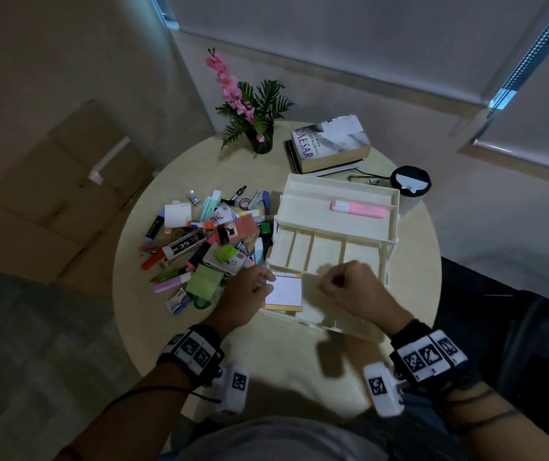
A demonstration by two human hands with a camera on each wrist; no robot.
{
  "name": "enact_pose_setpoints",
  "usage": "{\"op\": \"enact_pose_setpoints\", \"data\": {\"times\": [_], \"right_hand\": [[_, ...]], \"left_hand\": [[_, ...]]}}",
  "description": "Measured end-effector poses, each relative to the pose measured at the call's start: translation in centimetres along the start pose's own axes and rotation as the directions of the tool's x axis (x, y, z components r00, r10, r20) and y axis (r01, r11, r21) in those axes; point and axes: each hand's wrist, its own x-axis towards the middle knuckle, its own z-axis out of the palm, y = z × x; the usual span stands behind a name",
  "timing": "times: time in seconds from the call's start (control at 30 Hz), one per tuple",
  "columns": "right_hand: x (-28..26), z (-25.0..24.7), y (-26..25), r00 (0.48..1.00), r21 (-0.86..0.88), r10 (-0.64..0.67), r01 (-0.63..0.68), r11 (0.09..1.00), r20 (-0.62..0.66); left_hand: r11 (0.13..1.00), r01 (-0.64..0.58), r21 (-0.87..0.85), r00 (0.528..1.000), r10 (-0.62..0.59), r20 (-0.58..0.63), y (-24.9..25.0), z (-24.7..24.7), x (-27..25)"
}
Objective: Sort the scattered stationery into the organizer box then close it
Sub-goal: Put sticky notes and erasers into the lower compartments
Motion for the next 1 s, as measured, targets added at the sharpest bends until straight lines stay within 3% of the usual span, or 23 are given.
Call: {"op": "enact_pose_setpoints", "data": {"times": [0.07,0.13,0.23,0.33,0.4,0.5,0.77,1.0], "right_hand": [[-0.5,2.2,0.4,0.969,0.005,0.111,-0.114,0.993,0.219],[-0.7,3.8,0.4,0.928,0.088,0.166,-0.206,0.975,0.334],[0.1,5.7,1.4,0.896,0.321,0.300,-0.405,0.856,0.329],[0.9,6.8,2.1,0.869,0.326,0.379,-0.476,0.817,0.319],[1.4,7.1,1.7,0.871,0.300,0.408,-0.480,0.824,0.273],[2.8,8.3,1.1,0.875,0.284,0.461,-0.483,0.828,0.144],[4.7,12.2,0.8,0.816,0.269,0.570,-0.530,0.804,-0.094],[4.7,12.9,1.2,0.797,0.106,0.579,-0.569,0.816,-0.174]], "left_hand": [[0.999,-0.025,-0.019,0.999,0.026,0.028,0.2,0.4,0.1],[0.999,-0.033,-0.033,0.998,0.035,0.049,0.2,1.1,-0.1],[0.999,-0.049,0.005,0.999,0.049,0.022,0.1,1.7,-0.7],[0.981,-0.093,0.170,0.994,0.101,-0.039,-1.5,1.4,-1.1],[0.960,-0.062,0.271,0.998,0.069,-0.014,-2.8,0.8,-1.2],[0.965,-0.006,0.261,0.997,-0.013,0.072,-3.8,-0.3,-1.5],[0.979,-0.091,0.183,0.961,0.039,0.272,-4.7,-2.6,-2.8],[0.989,-0.078,0.130,0.957,0.037,0.288,-6.4,-5.7,-3.3]]}}
